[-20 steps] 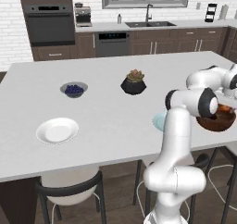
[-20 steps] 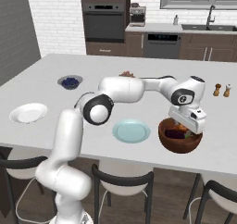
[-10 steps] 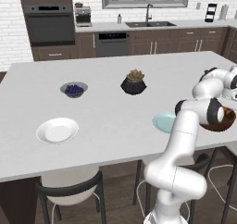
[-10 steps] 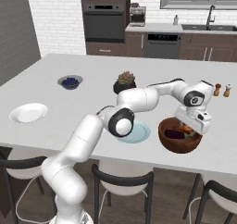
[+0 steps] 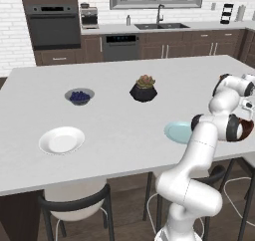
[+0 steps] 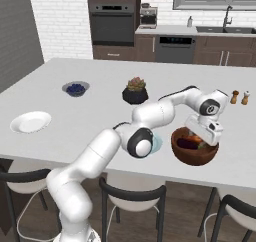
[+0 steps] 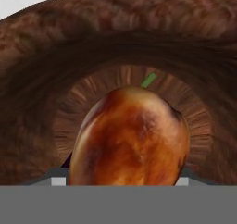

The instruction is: Pick the chicken drumstick and eggplant from their plates and place them in the bowl. Then put the bowl in the fridge.

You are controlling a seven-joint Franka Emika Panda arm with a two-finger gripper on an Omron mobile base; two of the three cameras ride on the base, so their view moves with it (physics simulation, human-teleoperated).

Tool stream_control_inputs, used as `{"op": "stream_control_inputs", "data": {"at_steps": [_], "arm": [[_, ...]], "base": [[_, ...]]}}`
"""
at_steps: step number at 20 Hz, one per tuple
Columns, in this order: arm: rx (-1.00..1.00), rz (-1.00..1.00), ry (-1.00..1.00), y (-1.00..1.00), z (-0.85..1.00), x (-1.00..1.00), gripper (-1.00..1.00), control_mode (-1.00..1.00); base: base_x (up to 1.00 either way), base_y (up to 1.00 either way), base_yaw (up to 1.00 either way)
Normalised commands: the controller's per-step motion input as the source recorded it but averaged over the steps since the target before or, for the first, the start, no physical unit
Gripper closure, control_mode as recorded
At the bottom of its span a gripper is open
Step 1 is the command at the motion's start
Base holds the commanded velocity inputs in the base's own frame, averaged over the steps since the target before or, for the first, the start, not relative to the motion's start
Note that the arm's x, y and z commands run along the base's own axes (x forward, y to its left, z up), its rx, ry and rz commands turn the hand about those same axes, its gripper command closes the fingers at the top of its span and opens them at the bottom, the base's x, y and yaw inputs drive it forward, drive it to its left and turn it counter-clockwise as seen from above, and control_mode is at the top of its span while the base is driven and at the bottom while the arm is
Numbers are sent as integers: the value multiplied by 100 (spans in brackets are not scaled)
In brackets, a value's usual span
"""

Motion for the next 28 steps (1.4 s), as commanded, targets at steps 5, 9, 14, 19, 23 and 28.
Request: {"op": "stream_control_inputs", "data": {"at_steps": [5, 9, 14, 19, 23, 28], "arm": [[-6, 0, 12, 18, -26, 0, -100, -100], [-4, 0, 10, 7, -5, -2, -100, -100], [0, 0, 2, 8, 10, -32, -100, -100], [-1, 0, 0, 16, 20, -53, -100, -100], [-10, 0, -1, 67, 16, -83, -100, -100], [-35, 4, -9, 91, 0, -78, -100, -100]], "base": [[0, 0, 0], [0, 0, 0], [0, 0, 0], [0, 0, 0], [0, 0, 0], [0, 0, 0]]}}
